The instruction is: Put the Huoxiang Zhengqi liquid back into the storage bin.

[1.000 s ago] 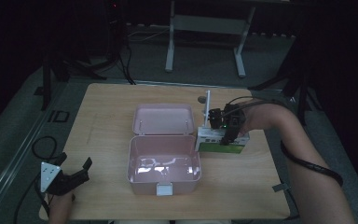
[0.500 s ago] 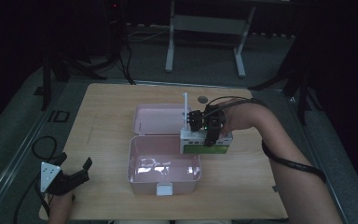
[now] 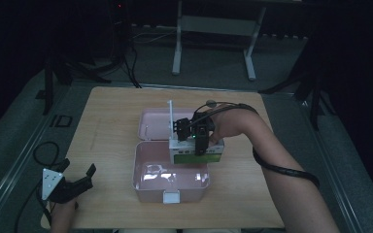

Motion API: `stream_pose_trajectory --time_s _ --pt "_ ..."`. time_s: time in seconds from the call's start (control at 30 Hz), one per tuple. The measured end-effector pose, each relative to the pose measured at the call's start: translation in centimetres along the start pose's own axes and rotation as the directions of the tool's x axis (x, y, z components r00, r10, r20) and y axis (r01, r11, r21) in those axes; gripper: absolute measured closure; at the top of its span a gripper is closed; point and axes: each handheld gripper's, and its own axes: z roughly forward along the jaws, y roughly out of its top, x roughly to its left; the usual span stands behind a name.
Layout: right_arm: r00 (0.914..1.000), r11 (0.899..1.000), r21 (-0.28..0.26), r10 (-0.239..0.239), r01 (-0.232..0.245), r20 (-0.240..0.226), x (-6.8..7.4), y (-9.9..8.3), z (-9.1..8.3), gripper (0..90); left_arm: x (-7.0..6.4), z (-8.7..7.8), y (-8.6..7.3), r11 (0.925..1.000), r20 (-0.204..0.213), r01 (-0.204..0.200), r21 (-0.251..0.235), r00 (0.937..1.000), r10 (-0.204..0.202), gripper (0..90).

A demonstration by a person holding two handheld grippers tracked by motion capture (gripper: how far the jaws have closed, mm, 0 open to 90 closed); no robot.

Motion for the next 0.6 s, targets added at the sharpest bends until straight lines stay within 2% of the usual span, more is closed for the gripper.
stream_pose_trajectory --time_s 0.17,0.23,0.33,0.5,0.6 --pt "0.9999 1.000 0.002 -0.014 0.014 0.008 0.3 2.7 0.2 61.9 0.0 0.0 0.0 1.0000 0.002 0.004 -0.002 1.0000 -0.004 3.0" --pt "0.9997 1.000 0.004 -0.024 0.023 0.010 0.4 3.2 0.2 61.9 0.0 0.0 0.0 1.0000 0.004 0.006 -0.002 1.0000 -0.006 3.0" --pt "0.9992 0.999 -0.019 -0.040 0.040 -0.003 0.8 4.4 0.4 61.9 0.0 0.0 0.0 1.0000 0.007 0.006 -0.003 1.0000 -0.006 3.0" --pt "0.9988 0.998 -0.036 -0.048 0.047 -0.009 1.0 5.0 0.7 61.9 0.1 0.0 0.0 1.0000 0.011 0.009 -0.002 0.9999 -0.009 3.0" --pt "0.9987 0.998 -0.039 -0.045 0.044 -0.022 1.0 5.1 1.7 61.9 0.1 0.0 0.0 1.0000 0.011 0.008 -0.002 0.9999 -0.008 3.0"
